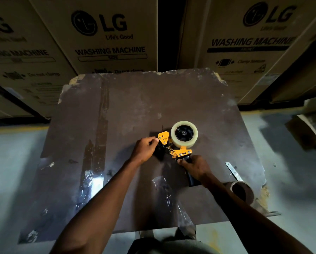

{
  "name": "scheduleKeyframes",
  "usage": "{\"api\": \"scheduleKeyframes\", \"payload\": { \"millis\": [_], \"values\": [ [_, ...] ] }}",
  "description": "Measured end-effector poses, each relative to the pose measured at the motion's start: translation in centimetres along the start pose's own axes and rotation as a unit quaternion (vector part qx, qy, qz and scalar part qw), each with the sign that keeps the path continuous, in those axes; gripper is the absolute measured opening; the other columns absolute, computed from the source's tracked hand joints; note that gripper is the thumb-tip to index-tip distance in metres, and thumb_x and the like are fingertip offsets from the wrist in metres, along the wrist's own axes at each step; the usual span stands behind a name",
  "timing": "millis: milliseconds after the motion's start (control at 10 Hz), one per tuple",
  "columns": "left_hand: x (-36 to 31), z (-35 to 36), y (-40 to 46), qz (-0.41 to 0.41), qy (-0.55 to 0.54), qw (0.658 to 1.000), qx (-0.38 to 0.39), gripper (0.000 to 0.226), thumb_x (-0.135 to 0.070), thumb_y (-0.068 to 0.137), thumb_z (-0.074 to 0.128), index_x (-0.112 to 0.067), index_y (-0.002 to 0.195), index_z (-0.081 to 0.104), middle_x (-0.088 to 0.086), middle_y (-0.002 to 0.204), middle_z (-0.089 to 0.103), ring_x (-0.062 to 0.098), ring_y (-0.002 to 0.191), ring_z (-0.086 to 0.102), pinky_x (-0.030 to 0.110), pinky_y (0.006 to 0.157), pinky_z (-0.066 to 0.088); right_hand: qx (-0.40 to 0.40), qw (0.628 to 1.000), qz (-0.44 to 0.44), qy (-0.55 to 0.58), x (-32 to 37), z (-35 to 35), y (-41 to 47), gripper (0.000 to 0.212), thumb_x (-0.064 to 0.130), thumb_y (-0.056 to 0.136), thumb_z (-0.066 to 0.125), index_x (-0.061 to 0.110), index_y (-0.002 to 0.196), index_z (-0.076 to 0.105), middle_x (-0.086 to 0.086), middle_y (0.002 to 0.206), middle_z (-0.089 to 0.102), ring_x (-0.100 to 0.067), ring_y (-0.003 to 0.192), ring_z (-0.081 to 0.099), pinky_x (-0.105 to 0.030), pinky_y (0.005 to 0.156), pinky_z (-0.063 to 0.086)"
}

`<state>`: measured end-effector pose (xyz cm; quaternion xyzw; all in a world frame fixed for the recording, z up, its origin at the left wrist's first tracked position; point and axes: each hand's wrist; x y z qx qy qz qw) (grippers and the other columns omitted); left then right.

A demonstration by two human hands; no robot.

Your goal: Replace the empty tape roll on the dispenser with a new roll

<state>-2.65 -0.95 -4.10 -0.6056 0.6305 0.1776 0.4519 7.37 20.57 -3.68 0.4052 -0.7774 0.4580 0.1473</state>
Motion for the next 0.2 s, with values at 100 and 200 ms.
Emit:
{"api": "scheduleKeyframes", "payload": {
  "millis": [100,200],
  "values": [
    [-0.3,-0.3,-0.2,0.018,0.004,1.0,-0.01,0.042,-0.04,0.095,0.05,-0.018,0.128,0.066,0.005,0.119,0.073,0.019,0.111,0.066,0.027,0.091,0.048,-0.074,0.995,-0.021,-0.059,0.4,-0.6,-0.8,0.041,0.057,0.085,0.068,0.016,0.087,0.064,-0.01,0.089,0.072,-0.029,0.086,0.068,-0.036,0.073,0.054],
    [-1.2,-0.8,-0.5,0.012,0.007,0.999,-0.029,0.039,-0.033,0.099,0.051,-0.014,0.131,0.063,0.007,0.128,0.068,0.019,0.117,0.063,0.021,0.093,0.044,-0.145,0.984,-0.041,-0.098,1.0,-1.4,-2.0,0.054,0.056,0.085,0.065,0.01,0.113,0.059,-0.02,0.11,0.07,-0.038,0.104,0.067,-0.041,0.082,0.053]
  ]
}}
Point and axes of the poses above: each hand's wrist, its own y-axis towards the middle knuckle, its own z-axis out of the palm, x = y × z
